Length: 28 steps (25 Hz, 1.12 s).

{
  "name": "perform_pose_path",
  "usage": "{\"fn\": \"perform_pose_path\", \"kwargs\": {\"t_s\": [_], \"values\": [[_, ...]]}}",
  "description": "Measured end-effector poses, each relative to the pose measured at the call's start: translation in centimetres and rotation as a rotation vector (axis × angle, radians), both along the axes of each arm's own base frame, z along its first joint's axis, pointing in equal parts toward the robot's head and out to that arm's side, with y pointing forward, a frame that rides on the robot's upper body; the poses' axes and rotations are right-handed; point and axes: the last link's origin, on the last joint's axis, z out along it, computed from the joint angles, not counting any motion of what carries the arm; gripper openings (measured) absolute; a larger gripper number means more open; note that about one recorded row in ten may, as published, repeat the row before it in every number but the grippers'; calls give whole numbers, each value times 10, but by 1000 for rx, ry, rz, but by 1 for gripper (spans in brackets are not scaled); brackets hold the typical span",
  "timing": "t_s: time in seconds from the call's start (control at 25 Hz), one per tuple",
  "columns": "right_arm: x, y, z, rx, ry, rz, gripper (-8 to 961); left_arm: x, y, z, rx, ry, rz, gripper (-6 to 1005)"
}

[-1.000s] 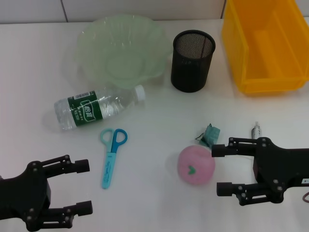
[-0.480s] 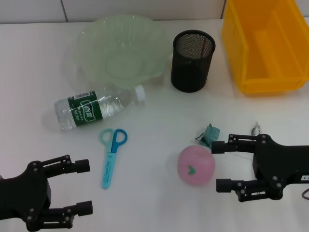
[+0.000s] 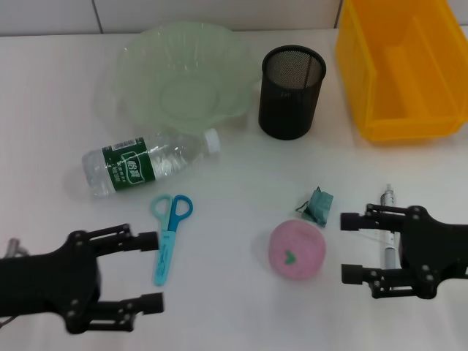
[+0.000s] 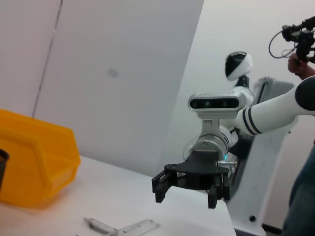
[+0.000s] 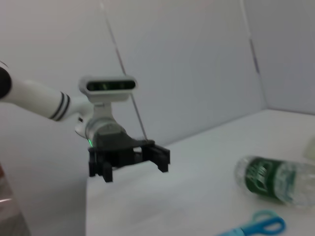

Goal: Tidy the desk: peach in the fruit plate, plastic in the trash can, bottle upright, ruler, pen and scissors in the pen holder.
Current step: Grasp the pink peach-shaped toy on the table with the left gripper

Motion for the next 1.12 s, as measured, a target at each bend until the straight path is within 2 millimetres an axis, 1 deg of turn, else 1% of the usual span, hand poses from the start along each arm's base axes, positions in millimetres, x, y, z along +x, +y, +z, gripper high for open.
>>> {"fn": "perform_pose_path", "kwargs": {"t_s": [0.04, 0.08, 0.12, 0.16, 0.2, 0.24, 0.28, 0.32, 0.36, 0.4, 0.44, 0.52, 0.56, 0.6, 0.64, 0.72, 0.88, 0.92, 1.0, 1.04, 1.08, 1.12], "values": [[0, 0, 0, 0, 0, 0, 791, 3, 4, -3, -13, 8, -3, 830], [4, -3, 1, 8, -12, -15, 791, 9, 12, -8, -31, 24, -7, 830], [12, -7, 2, 24, -31, -42, 791, 20, 25, -18, -65, 61, -20, 830], [12, -7, 2, 24, -31, -42, 791, 20, 25, -18, -65, 61, -20, 830], [16, -10, 3, 33, -41, -58, 791, 29, 32, -24, -86, 82, -39, 830], [25, -15, 4, 53, -57, -92, 791, 44, 42, -36, -124, 129, -74, 830], [25, -15, 4, 53, -57, -92, 791, 44, 42, -36, -124, 129, -74, 830], [31, -18, 6, 69, -67, -115, 791, 55, 48, -43, -147, 162, -95, 830], [31, -18, 6, 69, -67, -115, 791, 61, 52, -49, -158, 189, -105, 829], [37, -23, 9, 95, -72, -131, 791, 61, 52, -49, -158, 189, -105, 829], [37, -23, 9, 95, -72, -131, 791, 75, 62, -60, -170, 252, -126, 829], [42, -28, 13, 122, -69, -150, 791, 87, 74, -73, -172, 342, -144, 829], [44, -31, 13, 125, -68, -159, 791, 97, 85, -83, -159, 399, -155, 829], [44, -31, 13, 125, -68, -159, 790, 97, 85, -83, -159, 399, -155, 830], [45, -32, 13, 126, -68, -162, 790, 101, 92, -87, -133, 413, -150, 830], [46, -33, 14, 131, -69, -168, 790, 103, 96, -90, -112, 416, -147, 822], [48, -34, 16, 145, -68, -176, 790, 106, 99, -96, -89, 426, -151, 805], [49, -35, 18, 150, -68, -179, 790, 108, 98, -102, -80, 443, -161, 801], [49, -35, 18, 150, -67, -178, 790, 109, 98, -104, -76, 446, -163, 792], [49, -35, 19, 148, -65, -174, 791, 112, 97, -113, -66, 459, -171, 788], [49, -35, 19, 148, -65, -174, 791, 112, 97, -113, -66, 459, -171, 784], [48, -34, 19, 148, -64, -170, 791, 114, 97, -120, -56, 470, -177, 780]]}}
